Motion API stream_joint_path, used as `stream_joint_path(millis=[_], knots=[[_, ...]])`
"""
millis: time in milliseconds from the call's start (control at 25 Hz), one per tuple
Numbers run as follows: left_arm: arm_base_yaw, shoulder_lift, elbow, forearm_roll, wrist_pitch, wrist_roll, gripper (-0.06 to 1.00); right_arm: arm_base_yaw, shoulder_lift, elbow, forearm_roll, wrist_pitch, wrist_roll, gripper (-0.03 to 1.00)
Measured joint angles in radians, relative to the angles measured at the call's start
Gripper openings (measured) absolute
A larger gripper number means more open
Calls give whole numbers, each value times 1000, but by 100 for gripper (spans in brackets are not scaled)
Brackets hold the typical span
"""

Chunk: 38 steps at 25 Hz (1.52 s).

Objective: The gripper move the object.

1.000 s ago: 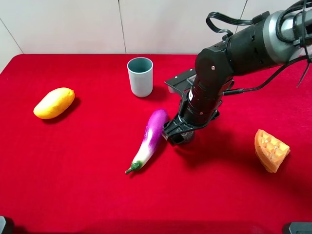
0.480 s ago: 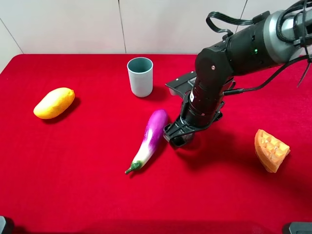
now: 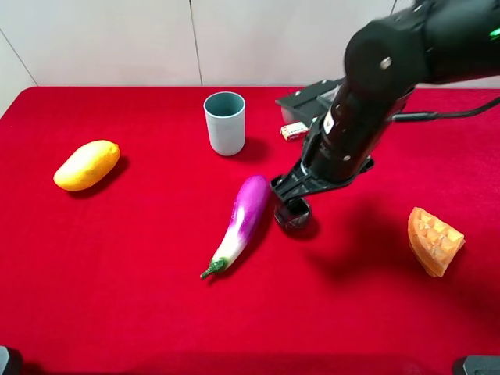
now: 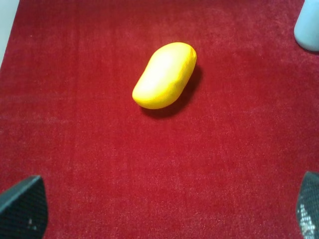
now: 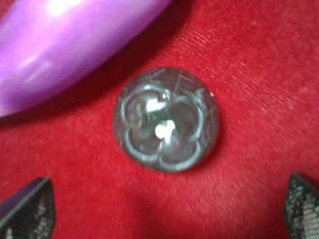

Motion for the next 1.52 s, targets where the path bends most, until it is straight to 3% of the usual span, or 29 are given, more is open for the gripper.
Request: stream_joint_path(millis=[1080, 1520], knots=[[0, 0, 0, 0, 0, 0, 99, 0, -639, 0, 55, 473, 0, 69], [0, 0, 0, 0, 0, 0, 99, 0, -880, 0, -22, 490, 0, 69]])
